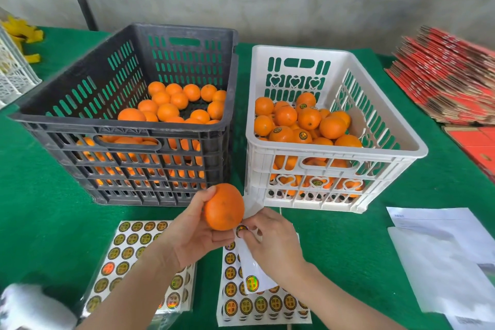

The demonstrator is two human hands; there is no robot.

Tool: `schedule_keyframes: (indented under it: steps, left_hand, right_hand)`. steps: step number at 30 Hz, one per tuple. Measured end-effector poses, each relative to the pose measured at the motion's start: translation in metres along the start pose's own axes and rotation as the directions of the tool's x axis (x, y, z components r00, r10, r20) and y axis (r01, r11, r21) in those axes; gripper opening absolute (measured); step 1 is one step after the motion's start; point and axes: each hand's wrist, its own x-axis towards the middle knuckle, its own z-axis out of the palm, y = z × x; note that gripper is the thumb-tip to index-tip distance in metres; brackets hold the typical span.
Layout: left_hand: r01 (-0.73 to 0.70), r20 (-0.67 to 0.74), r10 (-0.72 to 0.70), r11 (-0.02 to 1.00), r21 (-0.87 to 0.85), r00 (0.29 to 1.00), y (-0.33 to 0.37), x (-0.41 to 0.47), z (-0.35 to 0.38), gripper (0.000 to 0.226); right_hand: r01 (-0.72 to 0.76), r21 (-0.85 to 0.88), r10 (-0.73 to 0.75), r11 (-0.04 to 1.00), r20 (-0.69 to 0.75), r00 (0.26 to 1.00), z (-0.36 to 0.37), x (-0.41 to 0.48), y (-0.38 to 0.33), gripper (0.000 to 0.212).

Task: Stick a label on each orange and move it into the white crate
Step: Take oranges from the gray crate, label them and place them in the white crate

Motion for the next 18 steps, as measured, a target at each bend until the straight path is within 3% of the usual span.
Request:
schedule_keyframes:
  steps: [6, 11, 18]
  left_hand:
    - [-0.037, 0.063, 0.034, 0.998, 0.045, 0.997, 0.003, -0.003, 0.000, 0.078]
    - [-0.008, 0.086, -0.004, 0.990, 0.142, 0.996, 0.000, 0.003, 0.006, 0.071]
    - [0.058, 0.074, -0.076, 0.974, 0.219, 0.994, 0.000, 0.013, 0.012, 0.077]
  right_hand:
    - [-0.026, 0.041, 0.028, 0.999, -0.030, 0.999, -0.008, -0.003, -0.004, 0.010]
    - [-0.138, 0.086, 0.127, 0.987, 0.117, 0.985, -0.012, -0.006, 0.002, 0.012]
    - [-0.212, 0.227, 0.185, 0.951, 0.135, 0.973, -0.005, -0.015, 0.007, 0.017]
